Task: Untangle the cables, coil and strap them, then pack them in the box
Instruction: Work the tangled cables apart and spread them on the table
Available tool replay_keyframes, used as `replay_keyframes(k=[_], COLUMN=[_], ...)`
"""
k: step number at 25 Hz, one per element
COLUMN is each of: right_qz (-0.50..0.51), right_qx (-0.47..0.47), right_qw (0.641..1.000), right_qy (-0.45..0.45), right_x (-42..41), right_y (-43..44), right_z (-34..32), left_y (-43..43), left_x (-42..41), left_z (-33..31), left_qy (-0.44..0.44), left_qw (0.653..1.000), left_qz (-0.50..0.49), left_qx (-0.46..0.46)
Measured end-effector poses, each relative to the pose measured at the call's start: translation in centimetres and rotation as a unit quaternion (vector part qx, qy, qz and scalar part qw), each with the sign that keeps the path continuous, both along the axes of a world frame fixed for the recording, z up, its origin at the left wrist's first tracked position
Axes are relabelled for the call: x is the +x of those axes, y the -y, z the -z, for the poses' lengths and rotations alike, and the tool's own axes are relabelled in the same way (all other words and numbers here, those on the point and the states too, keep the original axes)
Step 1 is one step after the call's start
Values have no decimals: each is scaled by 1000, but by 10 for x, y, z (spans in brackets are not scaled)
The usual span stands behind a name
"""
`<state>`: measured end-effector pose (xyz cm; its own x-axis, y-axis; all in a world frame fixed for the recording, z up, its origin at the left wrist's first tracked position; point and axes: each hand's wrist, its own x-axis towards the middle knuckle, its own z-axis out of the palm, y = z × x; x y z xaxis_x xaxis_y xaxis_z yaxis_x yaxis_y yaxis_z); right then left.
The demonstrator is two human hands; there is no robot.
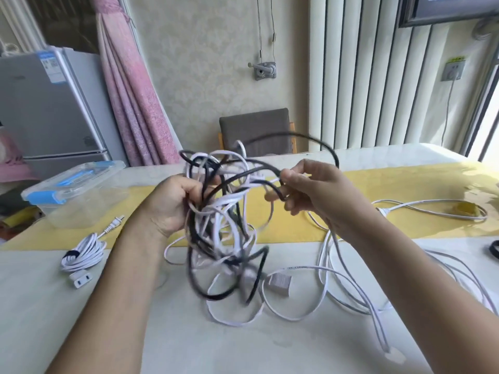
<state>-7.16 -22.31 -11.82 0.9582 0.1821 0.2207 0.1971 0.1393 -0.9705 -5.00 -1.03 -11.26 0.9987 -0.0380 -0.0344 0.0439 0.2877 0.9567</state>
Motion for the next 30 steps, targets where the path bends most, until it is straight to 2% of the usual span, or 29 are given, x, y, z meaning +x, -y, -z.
replay_keyframes(k=[2,5,7,9,10,11,12,13,15,17,19,22,26,27,28,30], right_qz=[-8,27,42,34,26,14,-2,-22,-71,-112,-121,-92,-64,-61,-53,-12], right_qx=[-59,-204,-319,-421,-469,-509,-534,-546,-561,-560,-532,-502,-539,-534,-521,-468], right_qw=[998,978,947,905,881,858,842,835,822,818,834,858,838,841,849,878], right_qy=[-24,-29,13,49,60,69,74,74,71,76,86,55,57,60,65,99], right_x=[0,4,7,9,9,9,10,11,9,7,6,5,4,4,4,6], right_y=[-5,-1,9,16,16,15,15,14,14,11,2,-13,-24,-26,-26,-27], right_z=[5,13,13,12,13,15,18,21,24,27,31,38,41,40,40,37], left_y=[-18,-30,-35,-28,-21,-14,-5,1,1,0,1,8,18,18,16,10], left_x=[18,38,41,34,24,16,6,-3,-13,-14,-13,-13,-13,-10,-6,0], left_z=[21,51,58,54,47,41,36,31,28,28,32,34,36,37,39,38], left_qy=[-87,-125,-43,85,133,154,147,116,68,56,52,54,-50,-49,-43,17], left_qw=[988,930,885,834,831,847,868,877,847,840,828,739,652,654,684,791], left_qz=[52,23,-90,-206,-208,-163,-76,19,137,154,155,131,75,51,19,-109], left_qx=[115,346,455,504,498,483,468,466,510,518,536,659,753,753,728,602])
